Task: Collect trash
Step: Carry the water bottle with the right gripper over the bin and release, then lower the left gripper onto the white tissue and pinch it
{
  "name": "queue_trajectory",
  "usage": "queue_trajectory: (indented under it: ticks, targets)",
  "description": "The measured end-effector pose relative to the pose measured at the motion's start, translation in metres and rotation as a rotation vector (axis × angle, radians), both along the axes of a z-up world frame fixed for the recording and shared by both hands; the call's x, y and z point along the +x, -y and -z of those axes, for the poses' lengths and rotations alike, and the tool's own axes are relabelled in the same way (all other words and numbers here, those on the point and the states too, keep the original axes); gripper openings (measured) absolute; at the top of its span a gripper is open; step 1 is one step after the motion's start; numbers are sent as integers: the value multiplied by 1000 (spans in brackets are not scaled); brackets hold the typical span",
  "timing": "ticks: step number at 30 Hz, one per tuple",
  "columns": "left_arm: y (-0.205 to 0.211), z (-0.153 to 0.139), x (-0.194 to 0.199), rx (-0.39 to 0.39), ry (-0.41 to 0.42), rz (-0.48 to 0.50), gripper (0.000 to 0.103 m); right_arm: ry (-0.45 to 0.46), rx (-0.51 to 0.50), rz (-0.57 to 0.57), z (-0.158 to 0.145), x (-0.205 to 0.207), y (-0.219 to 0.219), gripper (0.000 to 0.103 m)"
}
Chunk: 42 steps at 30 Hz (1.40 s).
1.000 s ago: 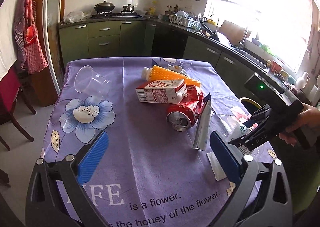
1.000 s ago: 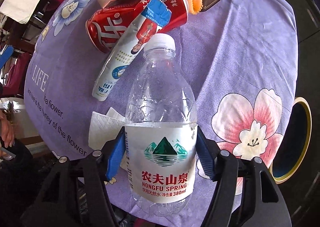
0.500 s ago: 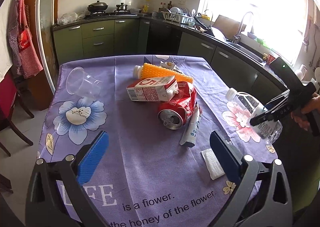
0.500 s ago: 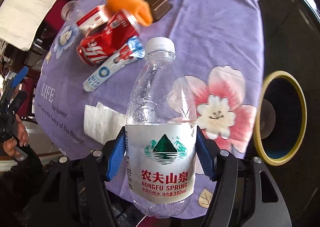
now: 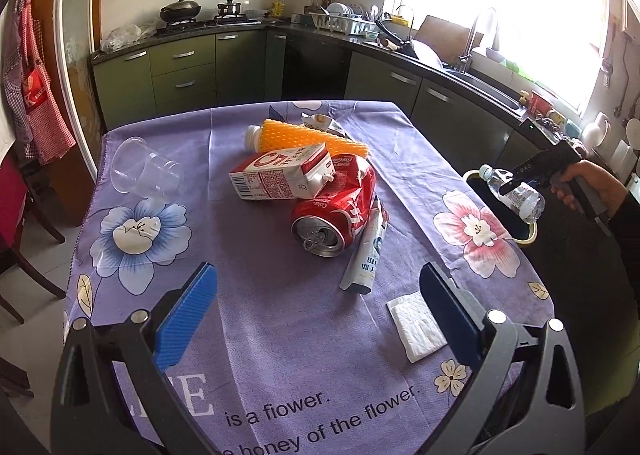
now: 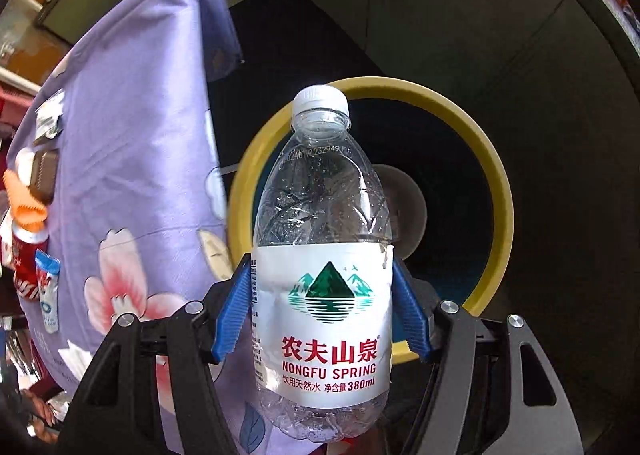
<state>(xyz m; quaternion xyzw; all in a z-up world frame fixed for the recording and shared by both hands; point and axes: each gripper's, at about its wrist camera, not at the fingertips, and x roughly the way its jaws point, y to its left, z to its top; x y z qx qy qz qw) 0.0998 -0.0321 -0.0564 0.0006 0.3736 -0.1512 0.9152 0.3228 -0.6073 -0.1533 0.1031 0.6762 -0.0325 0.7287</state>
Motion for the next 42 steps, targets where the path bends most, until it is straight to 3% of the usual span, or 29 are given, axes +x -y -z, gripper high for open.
queue_trajectory:
  ticks: [4,11,16,20,23,27,34,40,42]
  targets:
    - [10,1,2,10,-12,37,96,6,-22,31,9,11,17,76]
    - [34,8,6,41,-39,139,96,111,32,-28,-21,-25,1,76]
    - [65,19,1,51,-83,345,96,190,63,-106,-48,-76,-29,76]
    - [98,37,-7,134,-111,482,96,226,72,-152,-58,-113,-51,76]
    - [116,52,-8,179,-153,501,96,244,82,-180,-63,-132,-69,76]
    - [125,70,-1,164,-222,482,96,250,104,-209,-60,-139,-80,76]
    - [141,86,0,219,-232,540,96,253,127,-221,-53,-139,-80,76]
    - [143,92,7,221,-246,531,96,247,146,-222,-46,-140,-78,76]
    - [142,92,9,217,-241,516,91,249,149,-222,-46,-141,-77,76]
